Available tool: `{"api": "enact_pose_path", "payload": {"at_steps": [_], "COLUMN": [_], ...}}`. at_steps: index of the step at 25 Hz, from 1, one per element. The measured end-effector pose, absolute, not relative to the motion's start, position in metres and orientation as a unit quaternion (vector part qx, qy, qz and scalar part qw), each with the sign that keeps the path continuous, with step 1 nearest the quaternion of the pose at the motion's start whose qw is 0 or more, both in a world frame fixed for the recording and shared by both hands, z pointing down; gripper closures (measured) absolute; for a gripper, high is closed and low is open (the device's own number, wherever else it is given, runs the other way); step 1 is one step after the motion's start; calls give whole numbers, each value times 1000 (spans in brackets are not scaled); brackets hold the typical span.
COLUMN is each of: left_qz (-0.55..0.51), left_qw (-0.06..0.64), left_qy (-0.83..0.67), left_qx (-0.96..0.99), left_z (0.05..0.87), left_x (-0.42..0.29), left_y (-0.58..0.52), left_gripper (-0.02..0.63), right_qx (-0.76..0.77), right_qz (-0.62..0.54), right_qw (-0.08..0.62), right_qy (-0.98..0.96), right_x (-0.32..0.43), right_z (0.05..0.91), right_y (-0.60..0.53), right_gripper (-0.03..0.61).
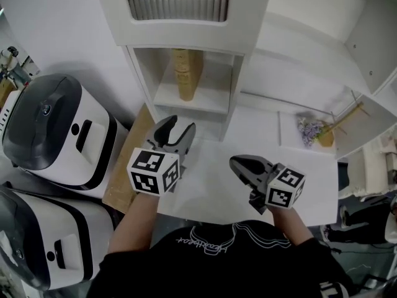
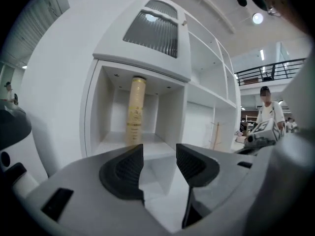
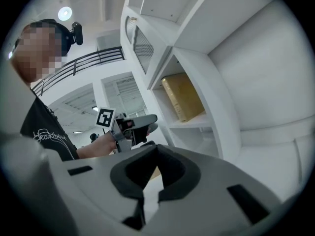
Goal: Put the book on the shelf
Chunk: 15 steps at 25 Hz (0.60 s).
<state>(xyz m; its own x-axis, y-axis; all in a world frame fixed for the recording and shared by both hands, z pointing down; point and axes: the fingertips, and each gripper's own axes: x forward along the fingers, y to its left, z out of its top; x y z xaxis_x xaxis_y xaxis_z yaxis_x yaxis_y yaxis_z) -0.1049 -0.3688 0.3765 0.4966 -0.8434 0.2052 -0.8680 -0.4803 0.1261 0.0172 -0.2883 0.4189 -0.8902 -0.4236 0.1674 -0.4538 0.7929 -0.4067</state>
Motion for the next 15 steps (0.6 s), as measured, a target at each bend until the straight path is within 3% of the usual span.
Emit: {"api": "enact_pose_path", "payload": {"at_steps": [5, 10, 15], "left_qz": [23, -30, -31], "left_qw": [175, 216, 190], "left_qy": [-424, -366, -335], "left_qx": [888, 905, 922], "left_z": [387, 377, 378], "left_x": [-81, -63, -44], "left_y": [-296, -239, -199], "left_gripper": [425, 609, 611], "right_qx": [238, 247, 245], "right_qz": [205, 184, 176], "right_qw": [23, 10, 4], "right_qy": [-949, -951, -953], "right_x": [18, 24, 26], "right_z": [404, 390, 387], "right_y": [-258, -227, -199], "right_gripper": [572, 572, 572]}}
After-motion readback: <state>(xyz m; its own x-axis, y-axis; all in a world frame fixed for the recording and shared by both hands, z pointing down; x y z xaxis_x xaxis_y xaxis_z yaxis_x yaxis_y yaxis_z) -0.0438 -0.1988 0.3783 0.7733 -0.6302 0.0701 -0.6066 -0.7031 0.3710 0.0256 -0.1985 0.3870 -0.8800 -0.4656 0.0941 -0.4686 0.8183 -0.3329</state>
